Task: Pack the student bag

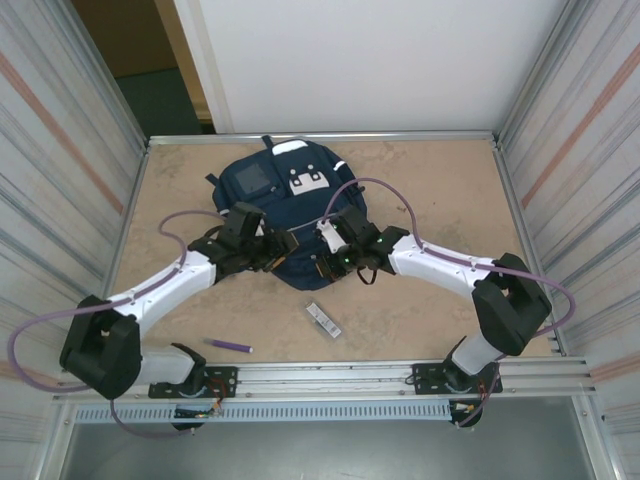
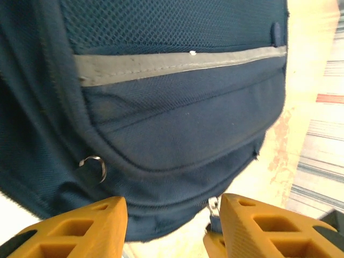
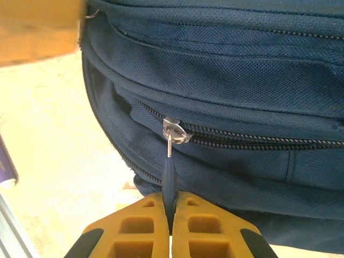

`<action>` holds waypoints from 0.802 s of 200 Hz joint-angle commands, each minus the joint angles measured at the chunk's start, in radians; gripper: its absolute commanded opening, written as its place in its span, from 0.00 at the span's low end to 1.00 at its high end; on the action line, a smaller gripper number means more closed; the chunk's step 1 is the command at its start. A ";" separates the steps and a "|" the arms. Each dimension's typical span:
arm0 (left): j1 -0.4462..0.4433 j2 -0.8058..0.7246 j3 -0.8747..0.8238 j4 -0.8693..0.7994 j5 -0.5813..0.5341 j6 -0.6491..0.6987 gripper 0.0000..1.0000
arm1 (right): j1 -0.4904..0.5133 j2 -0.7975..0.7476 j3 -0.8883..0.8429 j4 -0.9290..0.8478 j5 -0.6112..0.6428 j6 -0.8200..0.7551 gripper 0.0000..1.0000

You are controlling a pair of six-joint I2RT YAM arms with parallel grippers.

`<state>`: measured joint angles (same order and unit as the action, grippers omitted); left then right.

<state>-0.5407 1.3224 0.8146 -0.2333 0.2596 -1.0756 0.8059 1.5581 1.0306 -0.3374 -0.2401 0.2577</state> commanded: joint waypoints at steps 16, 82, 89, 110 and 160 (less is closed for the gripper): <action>-0.039 0.049 -0.040 0.095 -0.104 -0.171 0.50 | 0.035 -0.075 0.026 0.021 -0.074 0.039 0.00; -0.181 -0.055 -0.036 -0.083 -0.381 -0.309 0.53 | 0.043 -0.142 -0.023 -0.014 -0.028 0.032 0.00; -0.226 -0.080 -0.052 -0.104 -0.441 -0.350 0.55 | 0.044 -0.145 -0.027 -0.016 -0.029 0.029 0.00; -0.289 -0.120 -0.115 -0.078 -0.513 -0.454 0.58 | 0.043 -0.144 -0.028 -0.001 -0.049 0.028 0.00; -0.246 0.003 -0.109 0.112 -0.431 -0.441 0.58 | 0.066 -0.131 -0.005 0.013 -0.104 0.012 0.00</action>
<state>-0.8104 1.2636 0.6758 -0.1818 -0.1638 -1.4979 0.8497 1.4521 1.0042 -0.3645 -0.2768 0.2832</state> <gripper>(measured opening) 0.586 0.052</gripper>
